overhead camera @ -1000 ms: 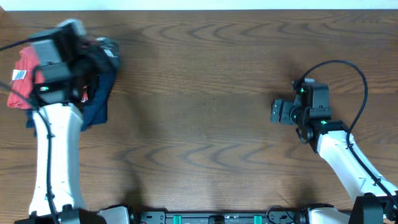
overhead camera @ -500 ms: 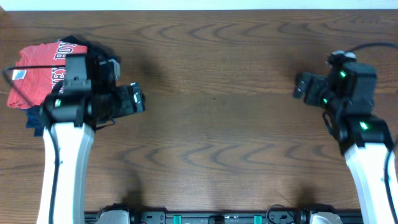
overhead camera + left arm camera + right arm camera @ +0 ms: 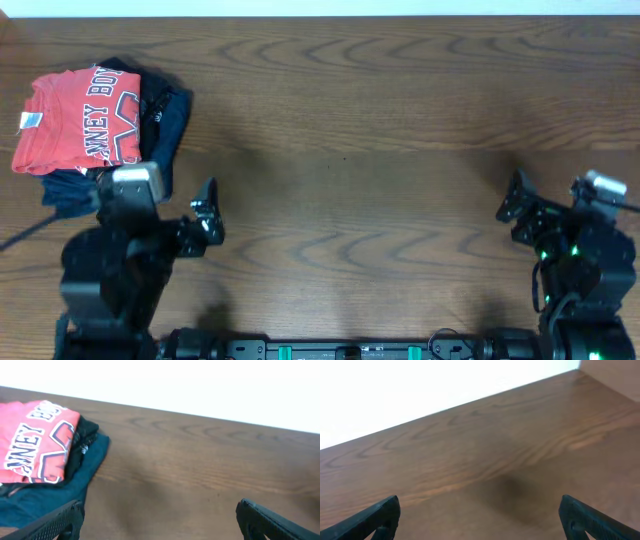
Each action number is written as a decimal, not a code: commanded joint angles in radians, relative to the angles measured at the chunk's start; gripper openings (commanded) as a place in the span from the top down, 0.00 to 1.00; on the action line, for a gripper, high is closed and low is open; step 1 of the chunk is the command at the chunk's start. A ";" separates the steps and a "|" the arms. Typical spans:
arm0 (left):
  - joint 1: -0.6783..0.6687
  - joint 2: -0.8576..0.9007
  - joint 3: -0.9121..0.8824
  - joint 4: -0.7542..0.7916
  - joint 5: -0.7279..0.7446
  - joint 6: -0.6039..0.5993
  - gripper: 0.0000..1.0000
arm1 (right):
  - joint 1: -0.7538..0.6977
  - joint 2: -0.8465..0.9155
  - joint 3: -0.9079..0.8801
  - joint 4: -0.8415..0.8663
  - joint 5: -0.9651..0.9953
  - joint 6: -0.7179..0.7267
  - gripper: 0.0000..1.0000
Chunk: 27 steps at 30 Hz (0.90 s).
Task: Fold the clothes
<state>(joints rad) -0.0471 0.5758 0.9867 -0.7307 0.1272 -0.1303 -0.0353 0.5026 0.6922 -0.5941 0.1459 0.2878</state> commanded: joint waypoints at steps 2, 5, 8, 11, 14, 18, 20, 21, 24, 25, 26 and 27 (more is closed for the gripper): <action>-0.004 -0.053 -0.014 0.003 -0.016 0.002 0.02 | -0.006 -0.036 -0.035 -0.074 0.044 0.026 0.01; -0.004 -0.058 -0.014 0.003 -0.016 0.002 0.02 | -0.006 -0.035 -0.035 -0.150 0.030 0.026 0.01; -0.004 -0.055 -0.014 -0.009 -0.016 0.002 0.02 | -0.006 -0.034 -0.035 -0.219 0.030 0.026 0.01; -0.004 -0.055 -0.014 -0.040 -0.016 0.002 0.02 | -0.006 -0.034 -0.035 -0.290 0.030 0.026 0.01; -0.004 -0.055 -0.014 -0.074 -0.016 0.002 0.02 | -0.006 -0.034 -0.035 -0.356 0.030 0.026 0.01; -0.004 -0.055 -0.014 -0.124 -0.016 0.002 0.02 | -0.006 -0.034 -0.035 -0.414 0.030 0.026 0.01; -0.004 -0.055 -0.014 -0.148 -0.016 0.003 0.02 | -0.006 -0.034 -0.035 -0.428 0.030 0.026 0.01; -0.004 -0.055 -0.014 -0.161 -0.016 0.002 0.02 | -0.006 -0.034 -0.035 -0.433 0.031 0.026 0.01; -0.004 -0.055 -0.014 -0.191 -0.016 0.002 0.02 | -0.006 -0.034 -0.035 -0.434 0.024 0.026 0.01; -0.004 -0.055 -0.014 -0.201 -0.016 0.002 0.02 | -0.006 -0.034 -0.035 -0.425 0.015 0.026 0.01; -0.004 -0.055 -0.014 -0.211 -0.016 0.002 0.02 | -0.006 -0.034 -0.035 -0.406 0.014 0.025 0.01; -0.004 -0.055 -0.014 -0.216 -0.016 0.002 0.02 | -0.006 -0.034 -0.035 -0.385 0.009 0.014 0.01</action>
<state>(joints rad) -0.0471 0.5217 0.9859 -0.9337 0.1234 -0.1303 -0.0353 0.4728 0.6636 -1.0069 0.1600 0.3035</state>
